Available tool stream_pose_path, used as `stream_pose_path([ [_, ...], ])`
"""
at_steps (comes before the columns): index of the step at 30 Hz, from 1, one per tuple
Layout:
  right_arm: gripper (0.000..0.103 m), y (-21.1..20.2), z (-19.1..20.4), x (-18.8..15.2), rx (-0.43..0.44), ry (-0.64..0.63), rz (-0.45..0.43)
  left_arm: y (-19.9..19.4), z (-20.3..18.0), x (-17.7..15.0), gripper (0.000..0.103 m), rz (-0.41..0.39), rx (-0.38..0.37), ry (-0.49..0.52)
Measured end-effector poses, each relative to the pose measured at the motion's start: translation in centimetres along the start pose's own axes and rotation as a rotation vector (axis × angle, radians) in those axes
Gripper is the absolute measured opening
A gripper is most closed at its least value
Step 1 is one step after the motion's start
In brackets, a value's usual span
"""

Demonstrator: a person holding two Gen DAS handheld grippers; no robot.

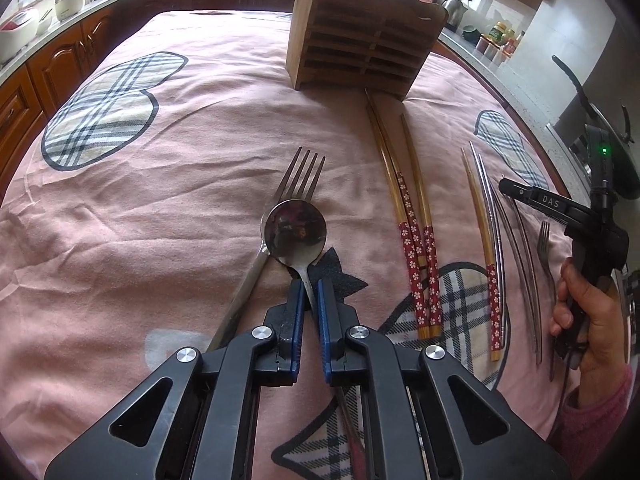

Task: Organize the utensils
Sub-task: 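Close left tool on the spoon handle while right tool grasps a steel chopstick, then lift the spoon with left tool while right tool carries the chopstick over the wooden holder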

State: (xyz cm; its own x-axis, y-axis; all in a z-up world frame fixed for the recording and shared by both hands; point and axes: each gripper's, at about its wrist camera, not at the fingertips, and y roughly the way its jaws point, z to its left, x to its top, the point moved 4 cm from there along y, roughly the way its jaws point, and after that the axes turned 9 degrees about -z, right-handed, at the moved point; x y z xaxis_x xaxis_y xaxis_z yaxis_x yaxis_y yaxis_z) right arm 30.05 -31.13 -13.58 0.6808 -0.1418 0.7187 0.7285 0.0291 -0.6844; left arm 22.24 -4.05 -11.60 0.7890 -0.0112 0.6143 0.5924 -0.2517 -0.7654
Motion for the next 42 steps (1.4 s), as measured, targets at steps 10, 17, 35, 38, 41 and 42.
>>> stream_pose_path([
  [10, 0.004, -4.0, 2.0, 1.2, 0.085, 0.015, -0.082, -3.2, -0.2, 1.3, 0.003, -0.086, -0.048, 0.012],
  [17, 0.004, -7.9, 3.8, 2.6, 0.150, 0.014, -0.152, -5.8, 0.1, 2.9, 0.003, -0.168, -0.072, -0.013],
  [35, 0.004, -13.1, 7.9, 6.7, 0.240, -0.017, -0.308, -10.2, 0.4, 7.4, 0.003, -0.348, -0.108, -0.044],
  [38, 0.004, -13.3, 8.2, 7.7, 0.252, -0.018, -0.329, -10.5, 0.4, 8.8, 0.003, -0.381, -0.112, -0.046],
  [41, 0.004, -13.7, 8.7, 9.0, 0.263, -0.021, -0.358, -10.7, 0.5, 10.6, 0.003, -0.427, -0.112, -0.049],
  [42, 0.004, -13.8, 8.8, 9.5, 0.266, -0.021, -0.368, -10.8, 0.5, 11.4, 0.003, -0.446, -0.112, -0.051],
])
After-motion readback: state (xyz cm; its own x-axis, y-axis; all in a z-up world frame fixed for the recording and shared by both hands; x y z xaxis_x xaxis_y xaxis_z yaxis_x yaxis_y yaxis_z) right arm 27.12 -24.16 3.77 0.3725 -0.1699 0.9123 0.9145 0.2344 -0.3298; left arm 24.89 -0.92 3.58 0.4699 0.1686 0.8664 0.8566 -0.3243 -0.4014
